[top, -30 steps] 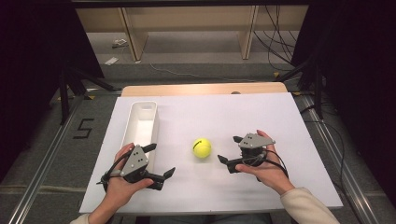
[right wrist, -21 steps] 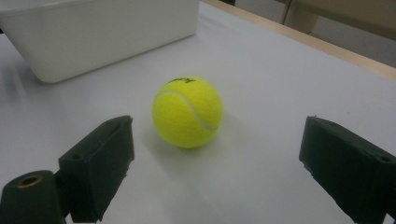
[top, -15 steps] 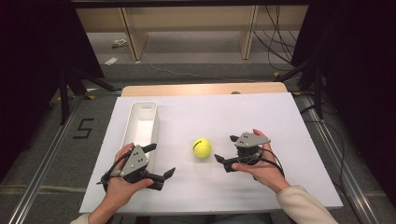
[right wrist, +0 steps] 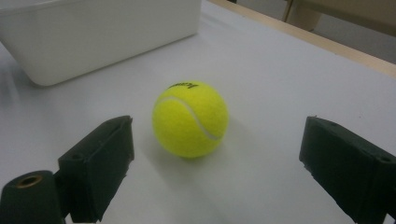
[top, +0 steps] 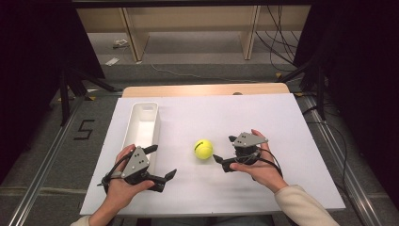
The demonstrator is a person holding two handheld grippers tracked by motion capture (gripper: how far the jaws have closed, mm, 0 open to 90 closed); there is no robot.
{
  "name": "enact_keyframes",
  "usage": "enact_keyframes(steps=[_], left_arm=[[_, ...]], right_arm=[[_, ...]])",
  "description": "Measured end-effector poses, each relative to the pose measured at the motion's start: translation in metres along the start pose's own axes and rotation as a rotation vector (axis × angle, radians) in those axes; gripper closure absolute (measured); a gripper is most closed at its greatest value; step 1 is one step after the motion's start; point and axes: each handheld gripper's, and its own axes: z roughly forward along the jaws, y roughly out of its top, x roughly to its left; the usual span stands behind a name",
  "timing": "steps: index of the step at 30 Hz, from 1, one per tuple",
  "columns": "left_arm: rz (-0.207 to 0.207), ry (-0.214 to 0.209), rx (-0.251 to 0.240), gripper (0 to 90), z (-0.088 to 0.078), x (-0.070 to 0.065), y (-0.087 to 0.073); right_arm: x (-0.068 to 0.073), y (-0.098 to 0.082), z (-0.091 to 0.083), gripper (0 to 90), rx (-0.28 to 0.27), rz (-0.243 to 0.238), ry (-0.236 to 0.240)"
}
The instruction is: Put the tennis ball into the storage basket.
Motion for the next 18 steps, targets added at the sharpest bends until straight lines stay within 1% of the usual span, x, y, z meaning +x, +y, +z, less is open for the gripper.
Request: enact_keyframes(steps=[18], left_arm=[[0.0,-0.001,0.0,0.0,0.0,0.0,0.0]], right_arm=[[0.003,0.003,0.014,10.5,0.017,-0.005,0.01]])
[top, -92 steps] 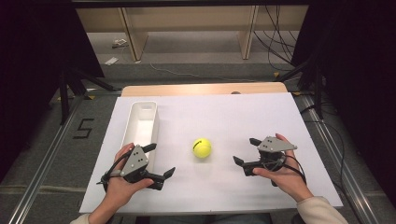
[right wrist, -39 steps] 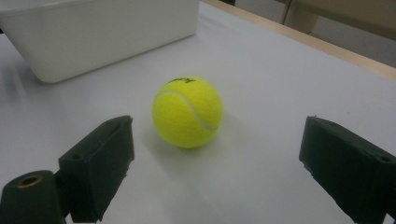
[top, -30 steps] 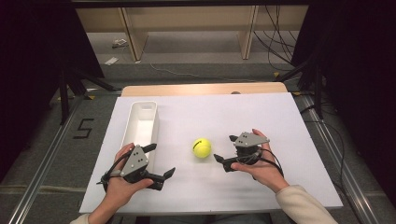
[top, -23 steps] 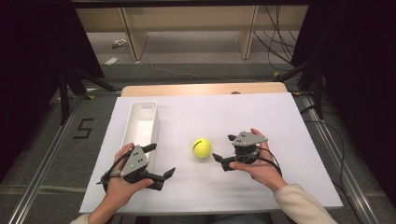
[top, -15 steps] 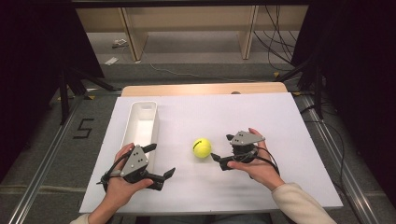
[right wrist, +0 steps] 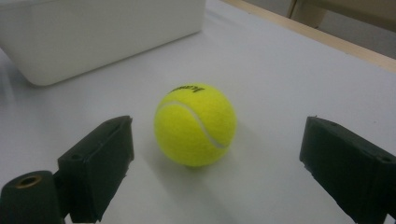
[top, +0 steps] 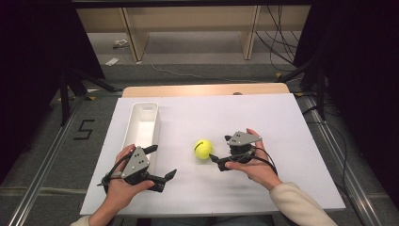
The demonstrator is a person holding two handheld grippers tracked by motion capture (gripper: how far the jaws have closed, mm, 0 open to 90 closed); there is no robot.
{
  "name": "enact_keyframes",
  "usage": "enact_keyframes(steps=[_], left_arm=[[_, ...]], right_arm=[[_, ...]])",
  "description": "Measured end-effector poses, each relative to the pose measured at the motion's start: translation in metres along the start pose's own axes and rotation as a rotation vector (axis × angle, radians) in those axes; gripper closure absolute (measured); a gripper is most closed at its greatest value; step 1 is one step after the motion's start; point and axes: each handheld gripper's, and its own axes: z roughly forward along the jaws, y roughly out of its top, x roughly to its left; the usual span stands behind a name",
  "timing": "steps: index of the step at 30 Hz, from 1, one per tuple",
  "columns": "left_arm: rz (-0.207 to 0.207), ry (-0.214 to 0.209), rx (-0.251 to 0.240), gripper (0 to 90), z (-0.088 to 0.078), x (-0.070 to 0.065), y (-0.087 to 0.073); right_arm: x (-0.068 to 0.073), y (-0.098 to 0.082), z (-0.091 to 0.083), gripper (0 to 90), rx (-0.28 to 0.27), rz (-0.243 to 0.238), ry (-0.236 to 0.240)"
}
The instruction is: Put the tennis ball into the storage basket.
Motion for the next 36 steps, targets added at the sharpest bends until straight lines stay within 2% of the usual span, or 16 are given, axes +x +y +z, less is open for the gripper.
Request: enact_keyframes(steps=[11,36], left_arm=[[0.0,-0.001,-0.001,0.0,0.0,0.0,0.0],[-0.002,-0.003,-0.002,0.0,0.0,0.0,0.0]], right_arm=[[0.003,0.002,0.009,10.5,0.005,-0.011,0.013],[0.008,0.006,0.03,10.5,0.024,-0.002,0.036]])
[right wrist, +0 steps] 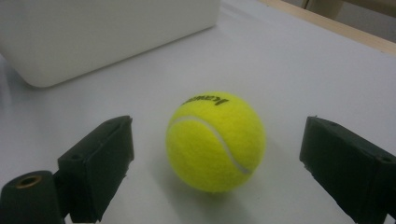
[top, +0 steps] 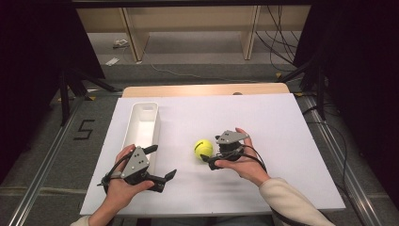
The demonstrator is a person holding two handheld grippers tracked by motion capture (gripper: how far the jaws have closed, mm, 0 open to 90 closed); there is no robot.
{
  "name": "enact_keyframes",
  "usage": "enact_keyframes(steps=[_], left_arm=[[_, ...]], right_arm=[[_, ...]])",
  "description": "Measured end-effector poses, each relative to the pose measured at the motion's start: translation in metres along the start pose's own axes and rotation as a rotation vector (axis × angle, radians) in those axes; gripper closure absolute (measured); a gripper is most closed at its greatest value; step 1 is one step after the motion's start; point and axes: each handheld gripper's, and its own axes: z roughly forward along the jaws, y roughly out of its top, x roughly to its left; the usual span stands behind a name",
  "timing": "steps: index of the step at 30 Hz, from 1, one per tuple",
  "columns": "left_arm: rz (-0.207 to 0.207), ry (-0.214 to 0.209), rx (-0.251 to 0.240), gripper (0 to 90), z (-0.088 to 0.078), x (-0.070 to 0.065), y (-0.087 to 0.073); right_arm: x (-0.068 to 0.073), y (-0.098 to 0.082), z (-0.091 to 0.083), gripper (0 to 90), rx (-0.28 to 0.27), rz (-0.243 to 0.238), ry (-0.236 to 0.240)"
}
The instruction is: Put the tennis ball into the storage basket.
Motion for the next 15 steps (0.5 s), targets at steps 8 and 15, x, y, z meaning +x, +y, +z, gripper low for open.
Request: enact_keyframes(steps=[8,15], left_arm=[[0.0,0.0,-0.002,0.0,0.0,0.0,0.0],[0.0,-0.002,-0.003,0.0,0.0,0.0,0.0]], right_arm=[[0.002,0.0,0.008,10.5,0.012,-0.004,0.005],[0.002,0.0,0.014,10.4,0.022,-0.005,0.003]])
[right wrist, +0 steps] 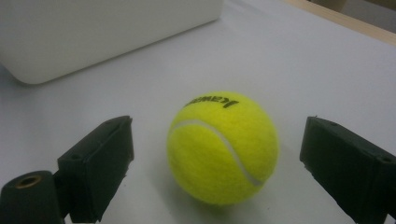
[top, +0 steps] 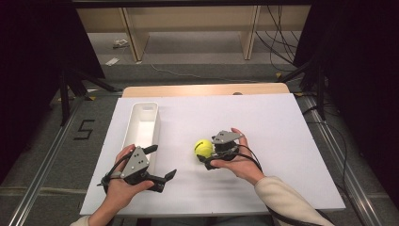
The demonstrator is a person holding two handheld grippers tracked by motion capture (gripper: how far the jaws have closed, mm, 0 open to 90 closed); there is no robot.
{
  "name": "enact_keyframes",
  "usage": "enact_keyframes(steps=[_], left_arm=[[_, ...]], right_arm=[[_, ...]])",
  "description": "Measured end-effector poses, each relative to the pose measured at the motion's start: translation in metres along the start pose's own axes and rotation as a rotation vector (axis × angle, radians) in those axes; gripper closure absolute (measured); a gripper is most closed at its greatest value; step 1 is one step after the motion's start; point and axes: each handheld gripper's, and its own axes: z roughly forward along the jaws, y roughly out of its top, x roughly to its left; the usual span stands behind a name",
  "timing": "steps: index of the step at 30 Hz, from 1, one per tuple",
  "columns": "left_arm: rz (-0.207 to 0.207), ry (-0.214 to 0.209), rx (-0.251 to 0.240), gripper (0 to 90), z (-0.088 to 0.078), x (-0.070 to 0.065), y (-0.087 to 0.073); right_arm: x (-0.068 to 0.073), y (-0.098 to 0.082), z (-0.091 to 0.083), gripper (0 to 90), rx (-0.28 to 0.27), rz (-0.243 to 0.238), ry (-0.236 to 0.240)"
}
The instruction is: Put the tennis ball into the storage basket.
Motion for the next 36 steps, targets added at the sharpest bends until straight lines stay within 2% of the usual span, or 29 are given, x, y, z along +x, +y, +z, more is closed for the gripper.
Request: enact_keyframes(steps=[11,36], left_arm=[[0.001,-0.001,0.0,0.0,0.0,0.0,0.0],[0.008,-0.001,0.01,0.0,0.0,0.0,0.0]], right_arm=[[-0.001,-0.001,0.008,10.3,0.021,0.012,-0.003],[-0.003,-0.003,0.034,12.2,0.073,0.004,-0.019]])
